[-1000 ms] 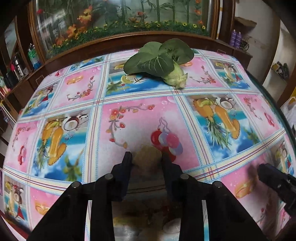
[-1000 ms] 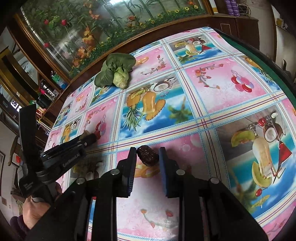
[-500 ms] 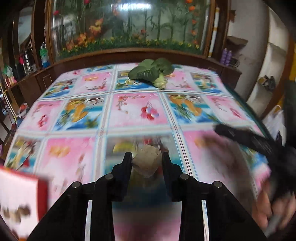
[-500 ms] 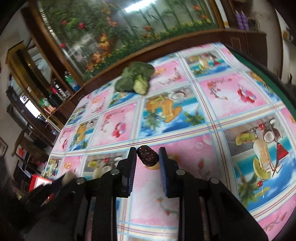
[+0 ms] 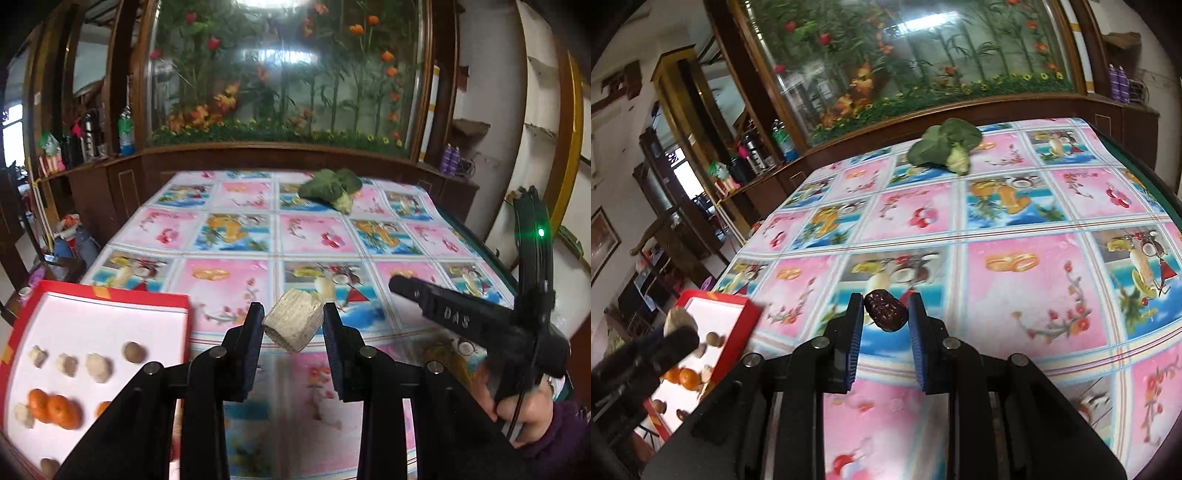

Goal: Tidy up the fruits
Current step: 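Carry the date and cube over the tray with both tools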

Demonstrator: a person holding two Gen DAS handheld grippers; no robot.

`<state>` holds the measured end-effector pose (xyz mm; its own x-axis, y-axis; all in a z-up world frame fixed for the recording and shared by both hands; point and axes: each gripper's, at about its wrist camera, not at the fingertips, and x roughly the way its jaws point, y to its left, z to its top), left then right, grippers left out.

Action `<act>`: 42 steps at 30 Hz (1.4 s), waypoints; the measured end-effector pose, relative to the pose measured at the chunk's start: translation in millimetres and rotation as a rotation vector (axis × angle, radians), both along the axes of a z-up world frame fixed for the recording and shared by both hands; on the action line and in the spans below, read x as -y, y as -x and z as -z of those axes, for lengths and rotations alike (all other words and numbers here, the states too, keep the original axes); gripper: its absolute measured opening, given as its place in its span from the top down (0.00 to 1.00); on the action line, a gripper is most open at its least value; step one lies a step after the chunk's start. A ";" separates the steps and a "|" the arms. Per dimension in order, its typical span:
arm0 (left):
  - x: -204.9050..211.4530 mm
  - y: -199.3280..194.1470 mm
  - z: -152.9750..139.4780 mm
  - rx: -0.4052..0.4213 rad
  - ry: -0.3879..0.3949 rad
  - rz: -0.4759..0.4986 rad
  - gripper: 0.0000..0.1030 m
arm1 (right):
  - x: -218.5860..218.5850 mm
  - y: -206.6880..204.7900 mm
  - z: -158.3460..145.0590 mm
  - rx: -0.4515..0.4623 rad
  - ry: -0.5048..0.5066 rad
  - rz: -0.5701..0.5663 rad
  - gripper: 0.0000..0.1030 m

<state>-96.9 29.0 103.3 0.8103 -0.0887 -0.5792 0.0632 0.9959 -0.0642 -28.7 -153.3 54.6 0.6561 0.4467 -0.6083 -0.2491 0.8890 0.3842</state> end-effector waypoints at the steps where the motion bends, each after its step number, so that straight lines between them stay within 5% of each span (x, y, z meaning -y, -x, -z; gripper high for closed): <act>1: -2.8 2.0 -1.3 0.008 -0.001 -0.005 0.69 | -4.1 3.0 -2.4 0.006 -0.002 -0.005 0.74; 16: -58.4 33.2 -16.8 0.077 0.020 -0.118 0.69 | -60.4 30.3 -29.1 0.048 -0.013 -0.119 0.74; 30: -168.4 77.0 -20.3 0.095 -0.001 -0.340 0.69 | -160.3 66.0 -65.0 0.136 0.005 -0.353 0.74; 42: -212.6 98.9 9.0 0.015 -0.054 -0.411 0.69 | -230.8 101.4 -38.0 0.076 0.049 -0.546 0.74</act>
